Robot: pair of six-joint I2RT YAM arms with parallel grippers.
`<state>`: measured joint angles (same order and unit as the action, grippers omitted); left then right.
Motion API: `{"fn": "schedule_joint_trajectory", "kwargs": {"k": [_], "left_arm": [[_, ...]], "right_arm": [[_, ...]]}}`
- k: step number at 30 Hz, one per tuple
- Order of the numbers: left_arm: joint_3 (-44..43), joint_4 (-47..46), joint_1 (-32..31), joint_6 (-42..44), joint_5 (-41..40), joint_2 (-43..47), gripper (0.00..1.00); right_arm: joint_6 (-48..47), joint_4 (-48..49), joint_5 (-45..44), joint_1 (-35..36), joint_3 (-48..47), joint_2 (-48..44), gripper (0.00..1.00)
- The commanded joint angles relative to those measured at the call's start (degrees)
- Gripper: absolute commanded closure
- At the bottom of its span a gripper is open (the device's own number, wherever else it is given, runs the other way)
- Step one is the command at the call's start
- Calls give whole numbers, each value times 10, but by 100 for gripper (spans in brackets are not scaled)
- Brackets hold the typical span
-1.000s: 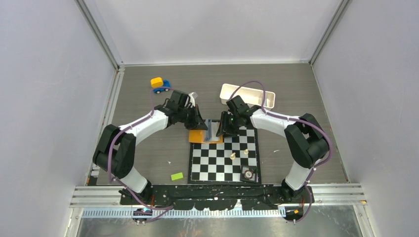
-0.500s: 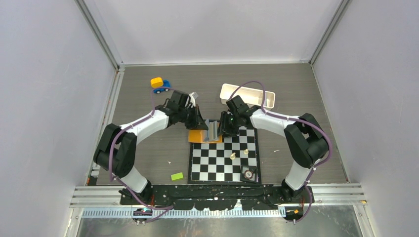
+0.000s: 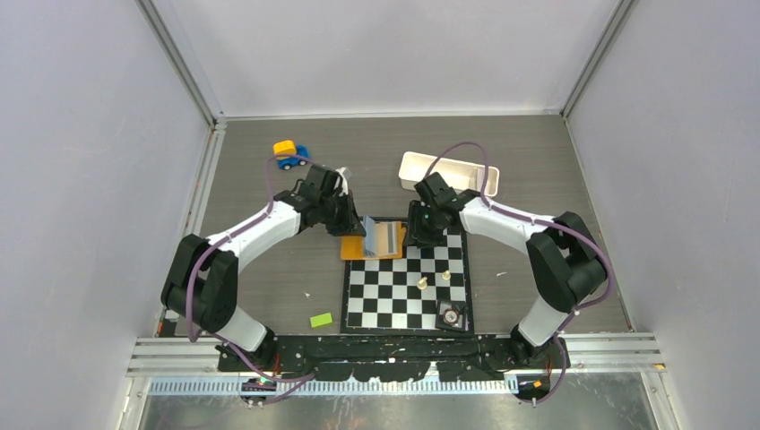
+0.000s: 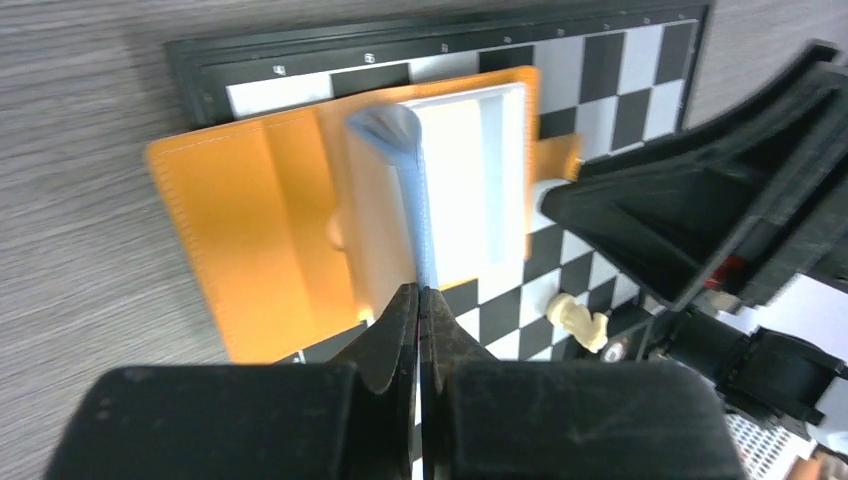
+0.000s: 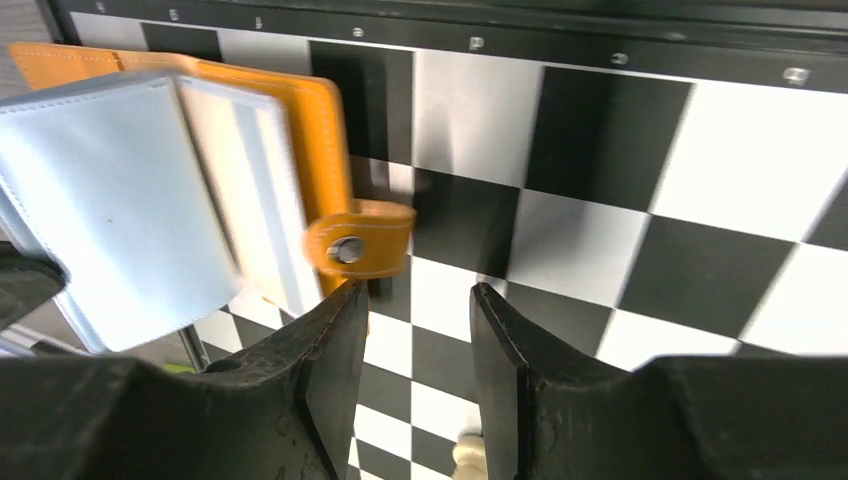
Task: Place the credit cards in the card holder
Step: Turn over the card slot in the card holder.
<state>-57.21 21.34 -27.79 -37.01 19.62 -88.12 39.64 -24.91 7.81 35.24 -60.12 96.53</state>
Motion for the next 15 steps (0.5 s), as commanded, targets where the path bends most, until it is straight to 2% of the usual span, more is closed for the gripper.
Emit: {"fn": "schedule_joint_trajectory", "kwargs": {"k": [1,7,10,15], "left_arm": [[-2,53,-1,29,-65,18,100],[-4,95,1,46,-131,36,98],[-2,100,3,54,-134,49,85],[-18,106,5,63,-122,60,58]], "right_arm": [[-26,-45,-61,-7,-22,-45,52],[-60,-94,-96,-41,-48,-80,48],[-93,-127,-115,-72,-73,-101,42],[-154,-169,-125,-144,-123,-100,36]]}}
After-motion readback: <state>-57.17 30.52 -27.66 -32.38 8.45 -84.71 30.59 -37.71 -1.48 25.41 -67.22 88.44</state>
